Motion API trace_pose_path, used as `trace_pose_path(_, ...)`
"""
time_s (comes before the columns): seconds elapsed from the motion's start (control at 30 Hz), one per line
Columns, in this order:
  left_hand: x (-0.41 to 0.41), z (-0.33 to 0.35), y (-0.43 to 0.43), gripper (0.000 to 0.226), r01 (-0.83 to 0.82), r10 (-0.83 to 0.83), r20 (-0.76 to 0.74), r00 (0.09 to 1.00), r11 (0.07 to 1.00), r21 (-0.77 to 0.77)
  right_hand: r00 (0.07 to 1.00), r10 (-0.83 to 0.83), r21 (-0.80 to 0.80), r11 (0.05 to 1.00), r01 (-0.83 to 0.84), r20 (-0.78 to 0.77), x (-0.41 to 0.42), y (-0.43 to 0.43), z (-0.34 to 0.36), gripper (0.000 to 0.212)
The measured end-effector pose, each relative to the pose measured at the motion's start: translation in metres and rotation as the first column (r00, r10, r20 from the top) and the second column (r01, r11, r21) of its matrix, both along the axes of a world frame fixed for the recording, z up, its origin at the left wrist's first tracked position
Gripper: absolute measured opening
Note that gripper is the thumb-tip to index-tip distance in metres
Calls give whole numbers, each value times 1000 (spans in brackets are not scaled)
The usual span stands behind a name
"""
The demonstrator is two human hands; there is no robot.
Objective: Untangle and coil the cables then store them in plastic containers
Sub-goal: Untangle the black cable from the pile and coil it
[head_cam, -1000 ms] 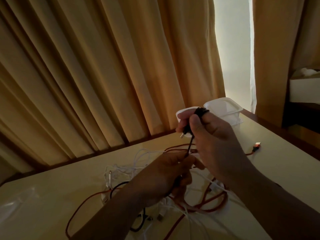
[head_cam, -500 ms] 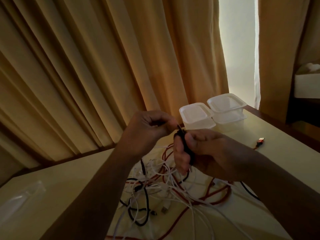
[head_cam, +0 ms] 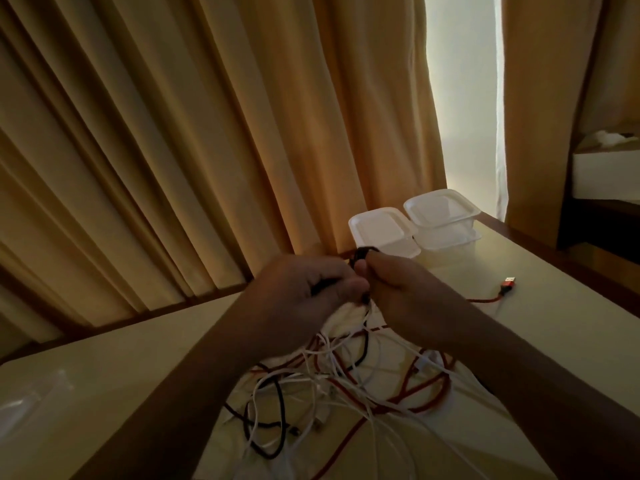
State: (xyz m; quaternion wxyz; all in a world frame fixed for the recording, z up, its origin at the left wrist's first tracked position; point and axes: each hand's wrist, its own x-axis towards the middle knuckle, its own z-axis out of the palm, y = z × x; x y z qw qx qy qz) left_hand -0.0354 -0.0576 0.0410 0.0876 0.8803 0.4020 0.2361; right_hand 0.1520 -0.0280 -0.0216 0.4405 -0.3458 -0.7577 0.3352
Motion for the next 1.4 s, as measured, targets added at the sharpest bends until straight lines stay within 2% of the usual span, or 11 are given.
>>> trace_pose_path(0.13,-10,9,19,8,15,-44,231,972,992,127,883,314,-298,856,-422,-348,3,-16,15,36)
trace_pose_path(0.27,4,-9,31,7,28,-25,473,881,1000,1,814,371,-348,767,-540,-446,8,-18,20,26)
trace_pose_path(0.4,16,-29,32,17,30,41,687,725,995,-91,732,367,-337,708,-620,-574,7,-12,14,28)
trace_pose_path(0.63,23,-44,16,37,114,113,705,700,957,-266,619,278,-302,682,-666,-735,-3,-9,8,30)
trace_pose_path(0.77,23,-46,14,43,156,-5,603,798,968,-199,581,202,-312,683,-660,-788,-6,-6,6,26)
trace_pose_path(0.83,20,-46,17,37,150,-9,601,799,971,-185,565,184,-322,664,-675,-804,-6,-7,8,29)
trace_pose_path(0.9,16,-45,22,32,110,2,576,818,981,-159,608,180,-345,684,-642,-773,-5,-7,9,26)
trace_pose_path(1.0,12,-50,26,28,21,54,536,842,991,-132,781,132,-417,785,-458,-610,-2,-3,5,16)
trace_pose_path(1.1,9,-62,31,25,-157,159,519,840,986,-48,979,15,-312,947,-80,-204,-4,2,-3,19)
trace_pose_path(1.17,6,-71,37,26,-273,235,534,812,962,-9,982,-180,-121,975,186,56,-10,4,-7,16)
trace_pose_path(1.4,8,-80,38,25,-396,283,560,779,914,90,901,-421,193,897,397,105,-23,-3,-15,57)
